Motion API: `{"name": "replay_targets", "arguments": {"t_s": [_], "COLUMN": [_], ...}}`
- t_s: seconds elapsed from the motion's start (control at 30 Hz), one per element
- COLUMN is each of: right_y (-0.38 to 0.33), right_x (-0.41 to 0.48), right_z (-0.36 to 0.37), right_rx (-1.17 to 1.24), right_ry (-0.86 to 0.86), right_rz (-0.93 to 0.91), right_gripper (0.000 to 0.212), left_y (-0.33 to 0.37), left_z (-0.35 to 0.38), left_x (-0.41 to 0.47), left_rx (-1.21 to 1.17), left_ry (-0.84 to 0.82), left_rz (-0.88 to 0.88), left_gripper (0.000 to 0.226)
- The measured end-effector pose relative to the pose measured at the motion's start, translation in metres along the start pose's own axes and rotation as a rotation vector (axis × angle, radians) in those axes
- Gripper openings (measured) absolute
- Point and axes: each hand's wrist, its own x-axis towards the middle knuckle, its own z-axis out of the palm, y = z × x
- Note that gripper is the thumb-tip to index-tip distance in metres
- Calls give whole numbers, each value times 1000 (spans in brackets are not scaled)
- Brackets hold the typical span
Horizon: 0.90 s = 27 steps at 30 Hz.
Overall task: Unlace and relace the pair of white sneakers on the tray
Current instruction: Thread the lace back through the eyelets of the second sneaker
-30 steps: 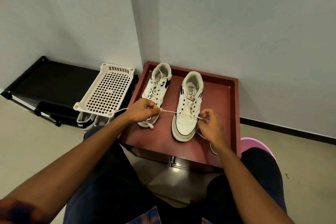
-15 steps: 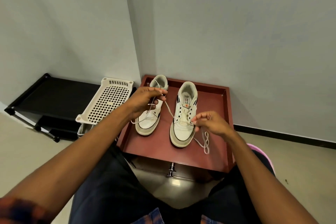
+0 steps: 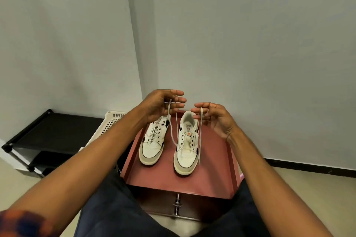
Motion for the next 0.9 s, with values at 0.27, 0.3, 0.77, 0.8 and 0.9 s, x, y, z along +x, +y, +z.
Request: {"name": "replay_targets", "arguments": {"t_s": [0.27, 0.3, 0.77, 0.8, 0.9], "right_y": [-35, -36, -102, -111, -135], "right_x": [-9, -11, -7, -5, 0], "right_z": [5, 7, 29, 29, 29], "right_rx": [181, 137, -354, -367, -387], "right_ry": [105, 109, 251, 238, 185], "right_rz": [-146, -153, -388, -398, -423], "right_gripper": [22, 25, 19, 17, 13], "left_y": [23, 23, 63, 70, 91], "left_z": [16, 17, 50, 53, 57], "left_x": [-16, -17, -11, -10, -8], "left_rx": [114, 152, 344, 341, 384], "left_ry": [-19, -19, 54, 65, 116], "left_rz": [65, 77, 392, 405, 439], "left_gripper": [53, 54, 19, 17, 15]}}
